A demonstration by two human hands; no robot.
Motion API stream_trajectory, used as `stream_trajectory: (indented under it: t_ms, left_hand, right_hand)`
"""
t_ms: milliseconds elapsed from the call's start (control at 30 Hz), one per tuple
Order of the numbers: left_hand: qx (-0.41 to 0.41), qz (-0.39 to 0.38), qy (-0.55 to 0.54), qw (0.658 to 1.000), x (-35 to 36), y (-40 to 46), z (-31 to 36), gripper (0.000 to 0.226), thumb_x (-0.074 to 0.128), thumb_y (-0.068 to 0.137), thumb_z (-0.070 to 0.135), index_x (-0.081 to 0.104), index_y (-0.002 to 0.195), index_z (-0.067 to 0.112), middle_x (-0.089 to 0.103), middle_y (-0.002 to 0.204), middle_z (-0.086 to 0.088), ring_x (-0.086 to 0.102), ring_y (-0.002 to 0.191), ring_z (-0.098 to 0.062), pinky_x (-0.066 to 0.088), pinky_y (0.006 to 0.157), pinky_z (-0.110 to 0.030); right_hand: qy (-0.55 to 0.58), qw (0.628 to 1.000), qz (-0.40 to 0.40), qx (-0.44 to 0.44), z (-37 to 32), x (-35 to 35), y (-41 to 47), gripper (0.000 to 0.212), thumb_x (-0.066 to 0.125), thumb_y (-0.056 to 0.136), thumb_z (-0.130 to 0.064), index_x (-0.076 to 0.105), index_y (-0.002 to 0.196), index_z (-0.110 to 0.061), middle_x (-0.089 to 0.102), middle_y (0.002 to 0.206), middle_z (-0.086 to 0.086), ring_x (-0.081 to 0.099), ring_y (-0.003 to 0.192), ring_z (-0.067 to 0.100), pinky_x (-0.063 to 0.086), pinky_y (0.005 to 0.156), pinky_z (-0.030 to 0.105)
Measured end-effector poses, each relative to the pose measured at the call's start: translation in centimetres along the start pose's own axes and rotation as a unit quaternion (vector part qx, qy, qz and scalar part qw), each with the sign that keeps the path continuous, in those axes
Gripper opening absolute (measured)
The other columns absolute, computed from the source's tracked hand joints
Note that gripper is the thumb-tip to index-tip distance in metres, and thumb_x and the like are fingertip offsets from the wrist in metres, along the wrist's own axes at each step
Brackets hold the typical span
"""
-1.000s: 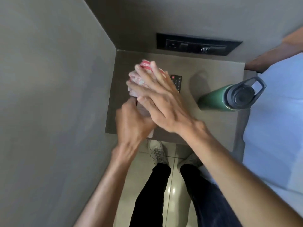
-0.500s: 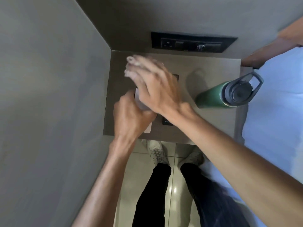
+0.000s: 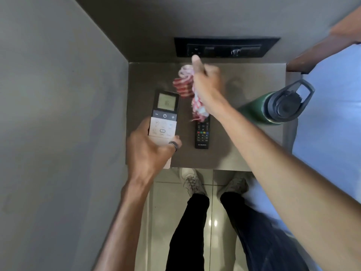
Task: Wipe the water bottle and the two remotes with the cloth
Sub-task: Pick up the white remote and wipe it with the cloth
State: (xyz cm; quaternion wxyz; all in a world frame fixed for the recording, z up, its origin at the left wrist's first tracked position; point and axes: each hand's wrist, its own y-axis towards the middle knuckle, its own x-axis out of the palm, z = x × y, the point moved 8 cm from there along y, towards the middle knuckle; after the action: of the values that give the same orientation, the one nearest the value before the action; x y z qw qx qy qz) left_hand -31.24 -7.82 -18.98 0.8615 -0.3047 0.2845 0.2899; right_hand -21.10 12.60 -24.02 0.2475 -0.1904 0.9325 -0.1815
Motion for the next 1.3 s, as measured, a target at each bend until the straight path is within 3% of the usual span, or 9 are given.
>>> stream_trajectory:
  t_ms: [67,133,233,367,467,600,767,1067,1300]
  left_hand:
    - [-0.016,-0.008,-0.012,1.000,0.2,0.5,-0.8,0.030,0.088,0.072,0.020,0.069,0.093,0.027,0.071,0.079,0.017,0.068,0.076,0.009,0.050,0.051,-0.010]
    - [-0.022,-0.013,-0.026,0.999,0.6,1.1,-1.0,0.027,0.086,0.071,0.018,0.070,0.092,0.023,0.070,0.076,0.015,0.067,0.067,0.008,0.047,0.049,-0.010]
    - [0.011,-0.028,-0.004,1.000,1.3,1.6,-0.7,0.026,0.078,0.071,0.026,0.068,0.094,0.017,0.070,0.074,0.013,0.068,0.064,0.002,0.048,0.050,-0.011]
    - [-0.009,-0.069,0.002,0.998,2.2,0.2,-1.5,0.036,0.090,0.067,0.013,0.072,0.098,0.021,0.076,0.083,0.008,0.073,0.076,-0.012,0.062,0.064,-0.035]
    - [-0.004,-0.069,0.006,0.998,2.6,-0.7,-1.8,0.034,0.089,0.068,0.020,0.070,0.095,0.026,0.075,0.079,0.011,0.070,0.074,-0.007,0.059,0.061,-0.026]
    - [-0.022,-0.012,-0.077,0.997,2.7,1.2,-3.1,0.038,0.083,0.066,0.032,0.070,0.101,0.029,0.073,0.083,0.014,0.070,0.073,0.004,0.046,0.054,-0.004]
    - [-0.038,0.072,-0.015,0.997,5.7,6.5,-9.2,0.089,0.093,0.075,0.019,0.049,0.151,0.007,0.058,0.128,-0.014,0.057,0.098,-0.015,0.049,0.071,0.000]
    - [-0.026,0.029,0.099,0.994,9.1,10.3,-14.3,0.094,0.097,0.070,0.026,0.049,0.147,0.003,0.048,0.143,-0.026,0.051,0.132,-0.044,0.052,0.109,-0.055]
    - [-0.033,-0.078,-0.185,0.979,7.3,3.2,-4.7,0.054,0.046,0.098,0.061,0.070,0.129,0.024,0.074,0.120,-0.010,0.071,0.107,-0.018,0.058,0.087,-0.028]
  right_hand:
    - [-0.023,0.991,0.057,-0.122,-1.2,-1.6,-2.1,0.045,0.052,0.108,-0.041,0.062,0.066,-0.028,0.066,0.064,-0.011,0.067,0.057,-0.003,0.049,0.052,0.019]
    - [-0.033,0.933,0.022,-0.357,-3.3,-0.4,-5.9,0.027,0.058,0.107,-0.025,0.078,0.089,-0.030,0.080,0.101,-0.006,0.073,0.106,-0.001,0.054,0.091,0.014]
    - [-0.175,0.840,-0.142,-0.494,-1.7,5.4,-9.8,0.030,0.058,0.107,-0.022,0.072,0.133,-0.022,0.061,0.153,0.010,0.042,0.154,0.033,0.030,0.128,0.047]
    - [-0.175,0.894,-0.144,-0.387,-0.1,5.6,-6.2,0.031,0.054,0.104,-0.016,0.074,0.127,-0.021,0.068,0.143,0.011,0.048,0.142,0.011,0.032,0.124,0.020]
    - [-0.045,0.982,-0.180,-0.042,3.5,5.1,-0.8,0.034,0.048,0.108,-0.042,0.078,0.105,-0.025,0.079,0.096,-0.007,0.073,0.095,0.010,0.053,0.086,0.028]
    - [0.364,0.874,-0.184,0.264,9.1,4.5,-1.4,0.059,0.047,0.106,-0.059,0.080,0.102,-0.012,0.083,0.098,0.011,0.078,0.099,0.029,0.061,0.090,0.038]
    - [0.589,0.742,-0.199,0.252,10.4,3.9,-5.8,0.067,0.050,0.106,-0.056,0.057,0.148,-0.005,0.061,0.148,0.024,0.057,0.139,0.040,0.047,0.118,0.056]
    - [0.586,0.723,-0.228,0.287,13.1,5.4,-11.7,0.049,0.062,0.093,-0.026,0.068,0.134,0.001,0.070,0.131,0.024,0.070,0.117,0.043,0.046,0.117,0.058]
    - [0.571,0.716,-0.235,0.327,10.7,0.4,-14.9,0.052,0.055,0.092,-0.028,0.069,0.133,0.000,0.067,0.136,0.026,0.064,0.123,0.048,0.038,0.124,0.059]
